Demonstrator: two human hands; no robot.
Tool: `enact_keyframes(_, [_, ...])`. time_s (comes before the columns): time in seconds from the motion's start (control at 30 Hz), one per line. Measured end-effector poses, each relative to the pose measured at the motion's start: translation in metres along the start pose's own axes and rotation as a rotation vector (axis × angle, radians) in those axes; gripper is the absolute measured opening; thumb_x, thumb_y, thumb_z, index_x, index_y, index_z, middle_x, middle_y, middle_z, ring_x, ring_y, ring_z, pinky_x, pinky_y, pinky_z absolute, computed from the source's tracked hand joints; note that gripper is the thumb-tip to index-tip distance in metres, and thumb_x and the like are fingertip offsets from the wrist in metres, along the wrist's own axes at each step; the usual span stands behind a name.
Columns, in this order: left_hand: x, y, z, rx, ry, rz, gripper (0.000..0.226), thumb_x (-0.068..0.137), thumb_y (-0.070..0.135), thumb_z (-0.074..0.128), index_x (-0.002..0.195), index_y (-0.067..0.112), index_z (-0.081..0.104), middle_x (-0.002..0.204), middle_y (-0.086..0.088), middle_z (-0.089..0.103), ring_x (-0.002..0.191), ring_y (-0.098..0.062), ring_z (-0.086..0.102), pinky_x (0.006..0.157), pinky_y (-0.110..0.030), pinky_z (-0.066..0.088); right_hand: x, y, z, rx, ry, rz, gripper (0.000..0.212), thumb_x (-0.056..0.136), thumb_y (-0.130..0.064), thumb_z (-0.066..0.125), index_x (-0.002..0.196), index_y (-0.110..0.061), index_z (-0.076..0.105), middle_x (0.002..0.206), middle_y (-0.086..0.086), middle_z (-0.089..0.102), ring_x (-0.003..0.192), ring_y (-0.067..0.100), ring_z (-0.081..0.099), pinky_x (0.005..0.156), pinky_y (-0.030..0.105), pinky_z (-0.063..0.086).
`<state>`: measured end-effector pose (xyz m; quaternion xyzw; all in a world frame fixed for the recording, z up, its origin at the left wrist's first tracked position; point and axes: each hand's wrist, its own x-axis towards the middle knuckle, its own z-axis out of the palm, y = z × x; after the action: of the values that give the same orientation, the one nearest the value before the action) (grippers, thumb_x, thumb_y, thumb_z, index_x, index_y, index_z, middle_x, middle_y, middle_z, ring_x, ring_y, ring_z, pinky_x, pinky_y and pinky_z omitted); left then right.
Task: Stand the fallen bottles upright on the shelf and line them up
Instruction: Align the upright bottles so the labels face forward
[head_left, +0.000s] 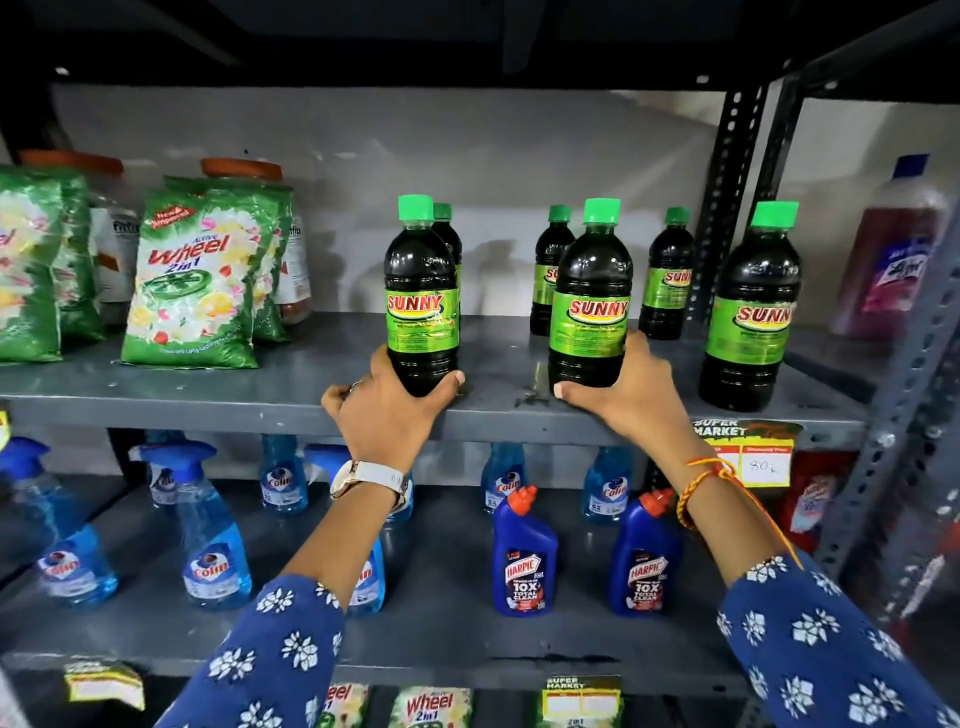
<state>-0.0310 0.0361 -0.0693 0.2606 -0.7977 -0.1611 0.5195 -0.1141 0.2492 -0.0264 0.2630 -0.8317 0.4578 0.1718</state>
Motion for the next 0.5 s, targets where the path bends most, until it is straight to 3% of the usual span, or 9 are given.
enact_keyframes(0.2, [-0.001, 0.003, -0.005, -0.014, -0.045, -0.019, 0.079, 0.062, 0.077, 0.049, 0.109, 0.014, 0.054, 0.085, -0.005, 0.070, 0.081, -0.027, 0.063, 0.091, -0.039, 0.023, 0.000, 0.000, 0.000, 0.005, 0.003, 0.001, 0.069, 0.062, -0.029, 0.081, 0.116, -0.009, 0.045, 0.113, 0.009, 0.062, 0.090, 0.013, 0.051, 0.078, 0.025, 0.041])
enact_keyframes(0.37, [-0.003, 0.006, -0.008, -0.026, -0.072, -0.018, 0.085, 0.062, 0.079, 0.052, 0.112, 0.011, 0.053, 0.089, -0.008, 0.070, 0.086, -0.029, 0.063, 0.091, -0.041, 0.025, -0.001, 0.001, -0.003, 0.001, -0.019, 0.015, 0.073, 0.061, -0.034, 0.082, 0.118, -0.008, 0.044, 0.116, 0.007, 0.062, 0.101, 0.014, 0.056, 0.076, 0.020, 0.039])
enact_keyframes(0.43, [-0.004, 0.009, -0.009, -0.027, -0.103, -0.021, 0.092, 0.061, 0.081, 0.055, 0.118, 0.008, 0.049, 0.100, -0.014, 0.068, 0.095, -0.033, 0.061, 0.094, -0.044, 0.026, -0.006, 0.002, -0.010, 0.034, -0.038, 0.026, 0.082, 0.059, -0.035, 0.084, 0.123, -0.008, 0.040, 0.124, 0.008, 0.058, 0.105, 0.014, 0.053, 0.080, 0.022, 0.040])
enact_keyframes(0.5, [-0.009, 0.014, -0.008, -0.011, -0.054, -0.033, 0.104, 0.060, 0.078, 0.056, 0.131, 0.003, 0.039, 0.124, -0.023, 0.056, 0.113, -0.038, 0.051, 0.097, -0.052, 0.027, -0.014, 0.009, -0.024, 0.151, 0.065, 0.005, 0.091, 0.061, -0.035, 0.083, 0.134, -0.010, 0.035, 0.133, 0.008, 0.052, 0.116, 0.016, 0.050, 0.093, 0.027, 0.042])
